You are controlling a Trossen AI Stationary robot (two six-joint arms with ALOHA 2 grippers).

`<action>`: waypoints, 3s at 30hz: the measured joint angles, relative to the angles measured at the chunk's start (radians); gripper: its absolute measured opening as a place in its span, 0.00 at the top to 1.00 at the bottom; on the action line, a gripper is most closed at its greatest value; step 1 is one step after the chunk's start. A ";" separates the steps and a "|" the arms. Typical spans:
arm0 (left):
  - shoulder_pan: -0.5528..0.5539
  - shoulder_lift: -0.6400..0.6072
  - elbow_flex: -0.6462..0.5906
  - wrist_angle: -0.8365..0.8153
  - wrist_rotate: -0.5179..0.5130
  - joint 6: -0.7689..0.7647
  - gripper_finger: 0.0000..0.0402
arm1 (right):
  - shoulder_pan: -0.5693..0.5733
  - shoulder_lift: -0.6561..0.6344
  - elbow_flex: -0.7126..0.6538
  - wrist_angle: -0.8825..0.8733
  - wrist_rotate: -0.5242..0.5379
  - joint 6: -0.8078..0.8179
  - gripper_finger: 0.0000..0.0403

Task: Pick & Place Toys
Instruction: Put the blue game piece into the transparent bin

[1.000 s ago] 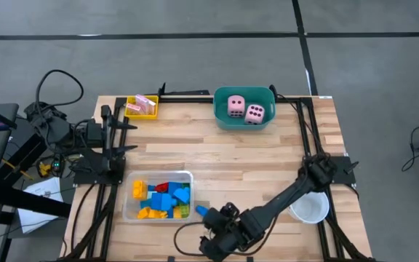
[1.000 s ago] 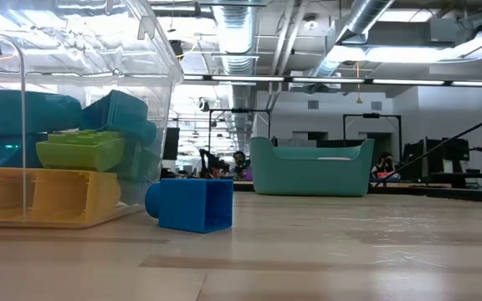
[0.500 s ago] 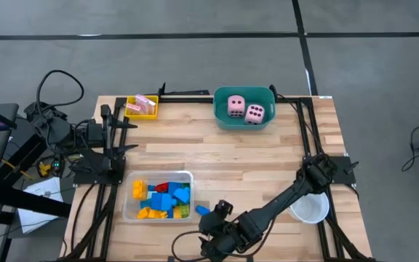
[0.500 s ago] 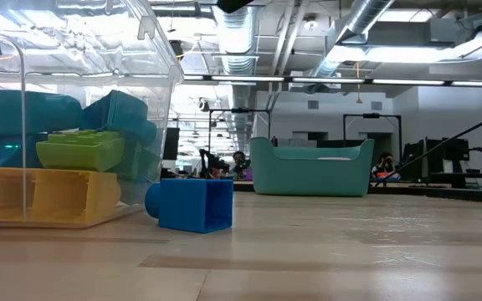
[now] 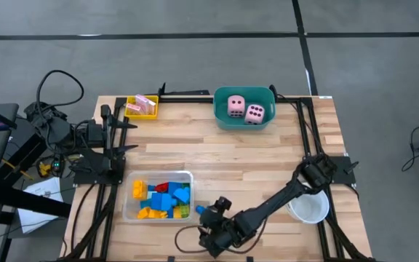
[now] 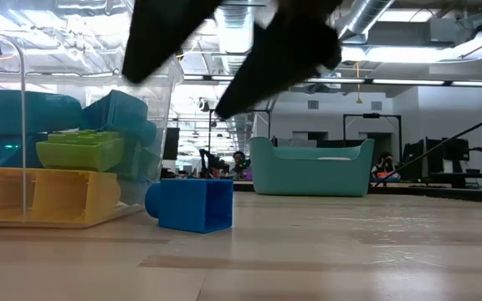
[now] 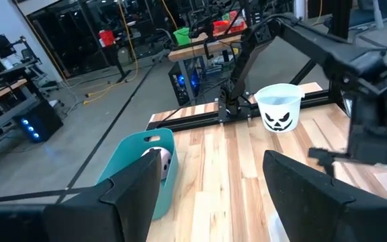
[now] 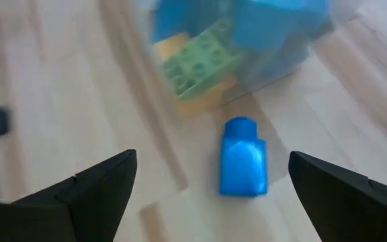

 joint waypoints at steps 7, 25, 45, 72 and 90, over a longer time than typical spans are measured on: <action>0.000 0.002 0.000 0.000 0.033 0.023 0.36 | -0.040 0.000 -0.125 0.123 0.009 0.000 0.06; 0.000 0.034 0.000 -0.001 0.047 0.097 0.36 | -0.087 -0.001 -0.282 0.275 -0.054 -0.018 0.24; 0.000 0.033 0.000 0.047 0.046 0.097 0.36 | -0.082 -0.133 -0.283 -0.017 -0.115 0.089 0.70; 0.052 0.372 -0.001 0.454 0.080 -0.028 0.36 | -0.248 -0.623 -0.282 0.249 -0.108 -0.368 0.69; 0.364 0.449 0.001 0.601 0.651 -0.177 0.36 | -0.265 -0.621 -0.282 0.479 -0.128 -0.526 0.69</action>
